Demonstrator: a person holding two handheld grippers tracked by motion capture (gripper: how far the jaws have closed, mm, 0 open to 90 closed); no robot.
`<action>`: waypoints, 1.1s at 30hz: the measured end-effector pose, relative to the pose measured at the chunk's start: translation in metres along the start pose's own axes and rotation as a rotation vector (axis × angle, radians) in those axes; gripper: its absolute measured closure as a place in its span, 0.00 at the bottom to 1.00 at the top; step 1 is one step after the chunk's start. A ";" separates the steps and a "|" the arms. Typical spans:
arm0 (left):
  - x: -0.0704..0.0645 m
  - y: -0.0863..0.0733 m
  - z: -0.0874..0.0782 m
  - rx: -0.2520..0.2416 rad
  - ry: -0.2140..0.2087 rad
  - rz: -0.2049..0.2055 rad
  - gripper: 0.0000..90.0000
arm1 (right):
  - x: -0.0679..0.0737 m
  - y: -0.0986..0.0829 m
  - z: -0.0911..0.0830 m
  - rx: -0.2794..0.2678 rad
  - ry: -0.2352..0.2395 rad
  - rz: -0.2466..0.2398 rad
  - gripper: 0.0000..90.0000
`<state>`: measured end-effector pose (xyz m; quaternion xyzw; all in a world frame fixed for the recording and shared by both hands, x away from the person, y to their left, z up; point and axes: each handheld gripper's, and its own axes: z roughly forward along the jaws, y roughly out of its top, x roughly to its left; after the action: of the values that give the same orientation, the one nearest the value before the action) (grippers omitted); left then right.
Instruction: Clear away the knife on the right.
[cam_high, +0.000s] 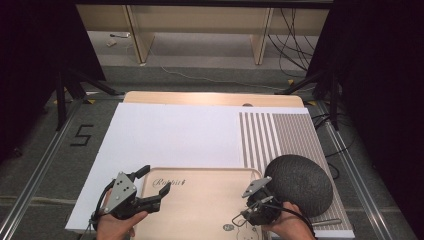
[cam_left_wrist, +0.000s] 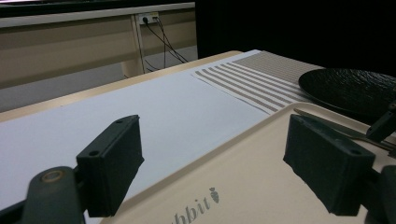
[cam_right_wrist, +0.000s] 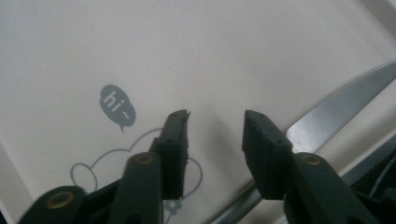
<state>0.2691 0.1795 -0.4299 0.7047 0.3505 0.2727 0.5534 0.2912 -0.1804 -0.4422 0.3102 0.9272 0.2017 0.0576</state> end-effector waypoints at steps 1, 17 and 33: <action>0.000 0.000 0.000 0.001 -0.001 0.001 0.21 | 0.001 0.000 0.001 -0.004 0.011 0.004 0.60; -0.001 -0.001 0.001 0.009 -0.006 0.007 0.21 | 0.011 0.008 -0.004 -0.114 0.147 0.054 0.43; -0.002 -0.001 0.002 0.014 -0.012 0.017 0.21 | 0.025 0.014 -0.002 -0.132 0.180 0.018 0.44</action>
<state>0.2692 0.1768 -0.4316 0.7130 0.3432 0.2707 0.5483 0.2783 -0.1562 -0.4347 0.2947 0.9106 0.2897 -0.0076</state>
